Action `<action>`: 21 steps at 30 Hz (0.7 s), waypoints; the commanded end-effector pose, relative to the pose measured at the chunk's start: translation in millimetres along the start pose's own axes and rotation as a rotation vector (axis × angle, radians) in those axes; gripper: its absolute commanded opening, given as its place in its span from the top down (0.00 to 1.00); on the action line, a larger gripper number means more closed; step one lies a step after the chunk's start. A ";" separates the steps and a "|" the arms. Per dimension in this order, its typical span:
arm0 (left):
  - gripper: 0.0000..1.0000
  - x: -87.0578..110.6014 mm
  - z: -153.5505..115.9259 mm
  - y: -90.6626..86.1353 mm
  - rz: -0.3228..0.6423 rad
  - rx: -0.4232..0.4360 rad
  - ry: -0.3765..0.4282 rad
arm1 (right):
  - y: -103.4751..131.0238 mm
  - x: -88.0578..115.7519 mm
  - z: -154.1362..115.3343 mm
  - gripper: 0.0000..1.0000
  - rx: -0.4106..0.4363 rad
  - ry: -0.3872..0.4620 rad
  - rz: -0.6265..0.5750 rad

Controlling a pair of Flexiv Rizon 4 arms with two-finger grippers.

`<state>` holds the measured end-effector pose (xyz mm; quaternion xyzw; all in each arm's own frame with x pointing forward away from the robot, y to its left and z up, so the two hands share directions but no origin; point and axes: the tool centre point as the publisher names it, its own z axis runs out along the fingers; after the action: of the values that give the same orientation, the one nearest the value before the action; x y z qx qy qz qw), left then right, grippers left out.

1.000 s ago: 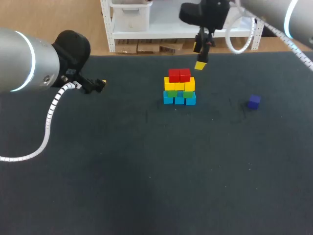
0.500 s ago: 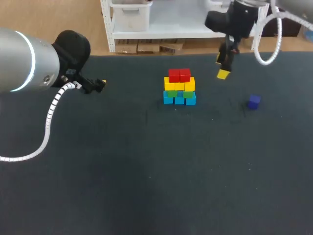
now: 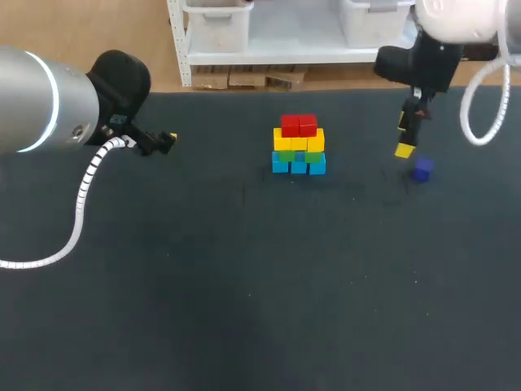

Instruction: Place the blue cubes, place green cubes on the blue cubes, place the yellow cubes on the green cubes, then place the red cubes on the yellow cubes, and place purple cube on the red cubes.

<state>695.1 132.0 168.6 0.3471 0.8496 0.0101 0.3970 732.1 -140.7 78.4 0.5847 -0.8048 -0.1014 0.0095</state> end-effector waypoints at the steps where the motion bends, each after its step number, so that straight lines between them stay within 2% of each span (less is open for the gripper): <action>1: 0.00 0.3 0.1 0.6 0.000 0.002 -0.002 | 4.6 11.0 12.8 0.00 0.315 -0.028 0.011; 3: 0.00 0.3 0.1 0.6 0.000 0.002 -0.002 | 5.4 13.7 18.2 0.00 0.318 -0.004 0.015; 6: 0.00 0.3 0.1 0.6 0.000 0.002 -0.002 | 0.6 20.0 22.7 0.00 0.408 0.035 0.027; 13: 0.00 0.3 0.1 0.6 0.000 0.002 -0.002 | -9.6 37.1 31.1 0.00 0.385 0.047 0.050; 21: 0.00 0.3 0.1 0.6 0.000 0.002 -0.002 | -22.1 51.7 31.0 0.00 0.318 0.039 0.073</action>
<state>695.1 132.0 168.6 0.3472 0.8496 0.0101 0.3970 735.0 -186.0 40.0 0.5535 -0.8314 0.0205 -0.0450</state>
